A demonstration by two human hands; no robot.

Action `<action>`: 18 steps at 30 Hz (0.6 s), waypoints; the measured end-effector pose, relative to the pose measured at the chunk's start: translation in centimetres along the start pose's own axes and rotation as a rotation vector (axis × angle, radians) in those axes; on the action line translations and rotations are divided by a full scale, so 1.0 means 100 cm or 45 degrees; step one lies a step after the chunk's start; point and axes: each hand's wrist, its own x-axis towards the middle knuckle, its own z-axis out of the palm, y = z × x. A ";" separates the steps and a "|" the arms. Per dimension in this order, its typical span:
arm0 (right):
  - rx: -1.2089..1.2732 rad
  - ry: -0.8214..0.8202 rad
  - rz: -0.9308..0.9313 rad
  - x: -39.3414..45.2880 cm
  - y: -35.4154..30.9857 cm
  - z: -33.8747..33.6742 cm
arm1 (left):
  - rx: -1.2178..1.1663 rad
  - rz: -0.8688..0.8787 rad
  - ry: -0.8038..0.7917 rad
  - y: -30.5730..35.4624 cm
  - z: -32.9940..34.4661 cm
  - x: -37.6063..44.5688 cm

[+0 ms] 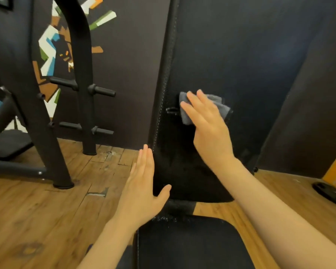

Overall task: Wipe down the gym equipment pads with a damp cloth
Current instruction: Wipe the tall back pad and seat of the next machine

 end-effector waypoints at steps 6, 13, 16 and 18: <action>-0.004 -0.010 0.080 -0.056 -0.008 0.033 | -0.019 0.007 0.019 0.002 0.003 -0.001; 0.089 -0.157 -0.138 -0.062 0.002 0.007 | -0.056 0.011 0.019 0.000 0.003 0.000; 0.027 0.040 -0.041 -0.018 0.018 -0.009 | -0.135 -0.022 0.043 0.005 0.007 0.000; -0.061 0.039 0.085 -0.008 0.026 -0.007 | -0.132 -0.036 0.043 0.005 0.009 -0.001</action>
